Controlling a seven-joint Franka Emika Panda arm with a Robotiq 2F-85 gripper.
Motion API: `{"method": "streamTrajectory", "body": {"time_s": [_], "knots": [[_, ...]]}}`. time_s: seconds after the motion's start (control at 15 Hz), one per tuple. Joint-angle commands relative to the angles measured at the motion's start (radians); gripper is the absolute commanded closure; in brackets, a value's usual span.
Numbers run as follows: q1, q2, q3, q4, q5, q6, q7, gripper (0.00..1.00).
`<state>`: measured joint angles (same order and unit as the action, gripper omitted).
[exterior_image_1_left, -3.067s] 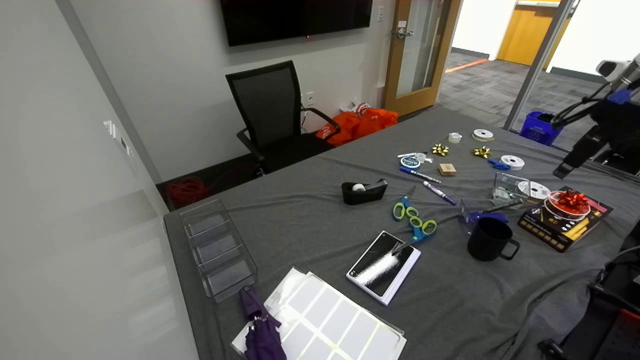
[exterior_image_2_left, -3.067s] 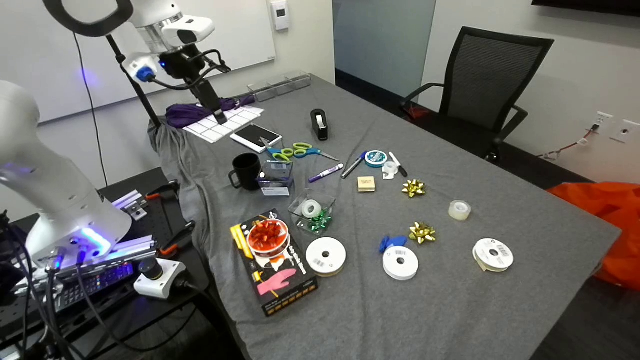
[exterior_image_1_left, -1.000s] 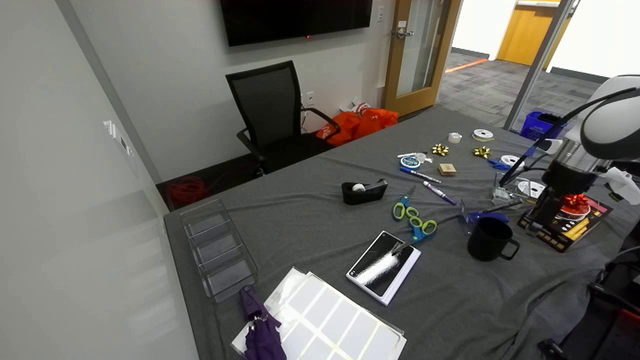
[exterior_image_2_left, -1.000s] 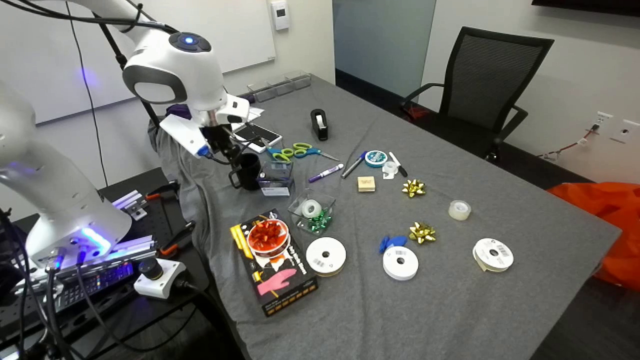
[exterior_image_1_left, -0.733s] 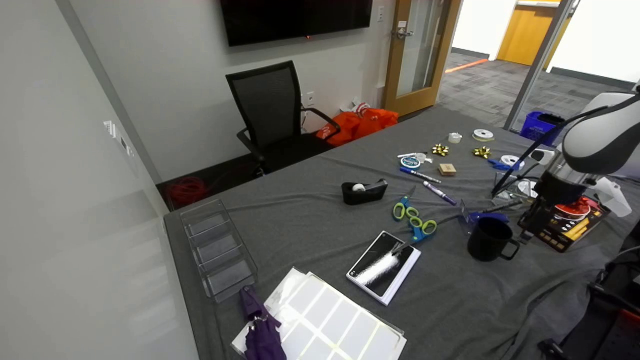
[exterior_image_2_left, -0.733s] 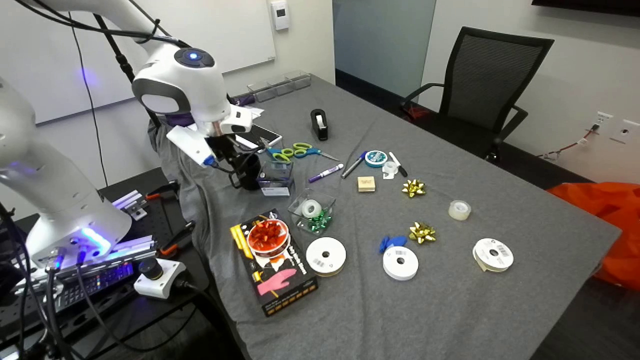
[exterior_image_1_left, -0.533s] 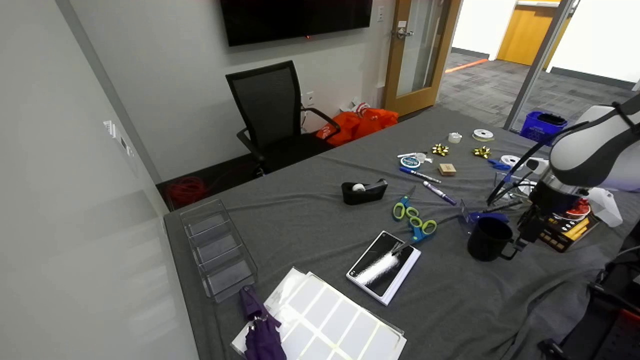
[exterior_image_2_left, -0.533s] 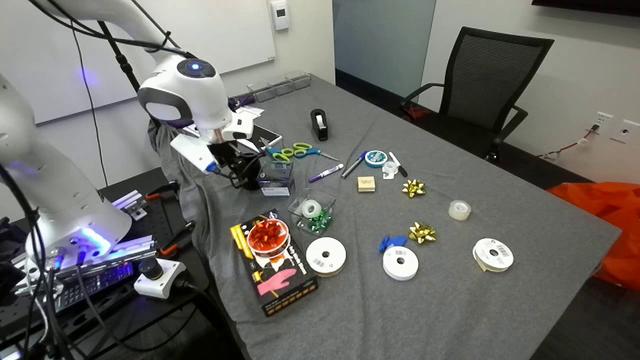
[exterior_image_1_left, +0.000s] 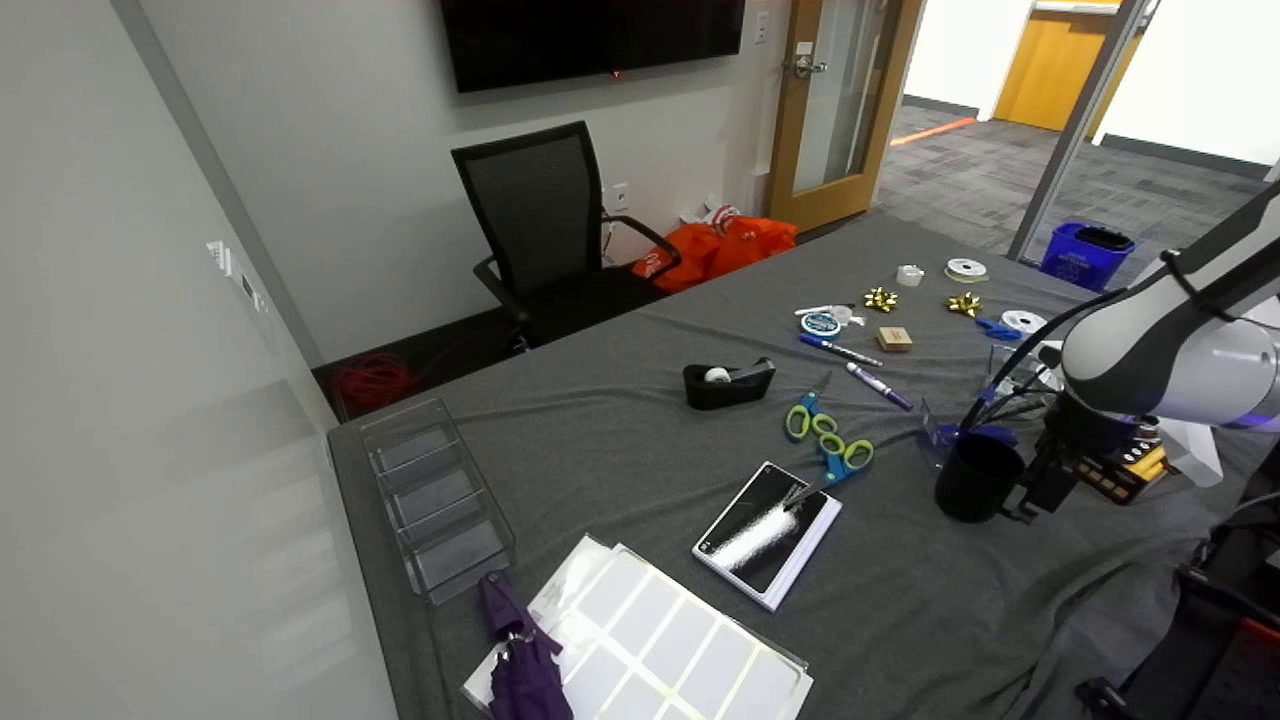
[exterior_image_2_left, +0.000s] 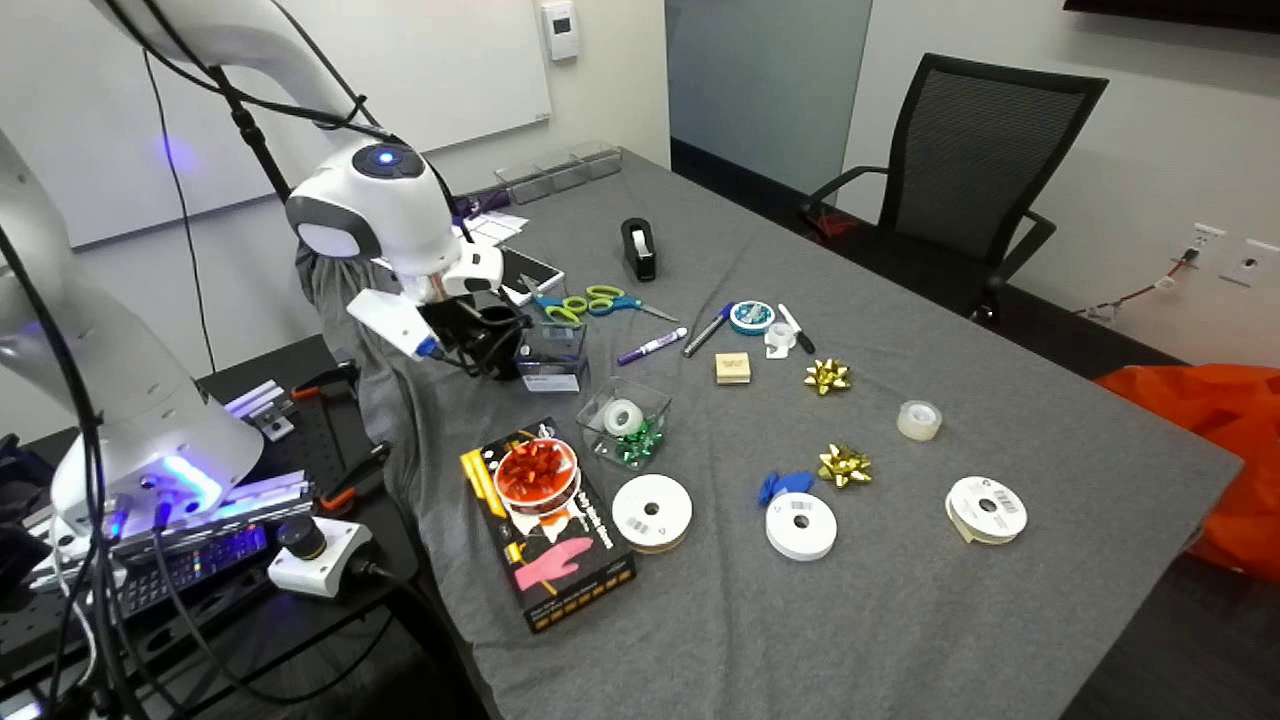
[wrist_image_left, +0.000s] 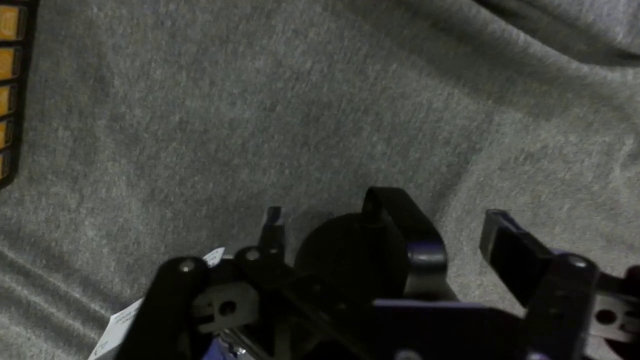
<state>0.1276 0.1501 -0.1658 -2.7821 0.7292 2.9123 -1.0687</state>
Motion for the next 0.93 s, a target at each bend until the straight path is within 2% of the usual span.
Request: {"method": "streamTrajectory", "body": {"time_s": [0.0, 0.4, 0.47, 0.53, 0.87], "knots": [[-0.001, 0.040, 0.044, 0.000, 0.074, 0.063, -0.055, 0.00], [-0.020, 0.070, 0.117, 0.007, 0.188, 0.100, -0.093, 0.00], [-0.029, 0.064, 0.134, 0.012, 0.229, 0.106, -0.116, 0.25], [-0.036, 0.058, 0.148, 0.015, 0.268, 0.112, -0.140, 0.26], [-0.042, 0.059, 0.167, 0.032, 0.407, 0.121, -0.253, 0.63]]}}
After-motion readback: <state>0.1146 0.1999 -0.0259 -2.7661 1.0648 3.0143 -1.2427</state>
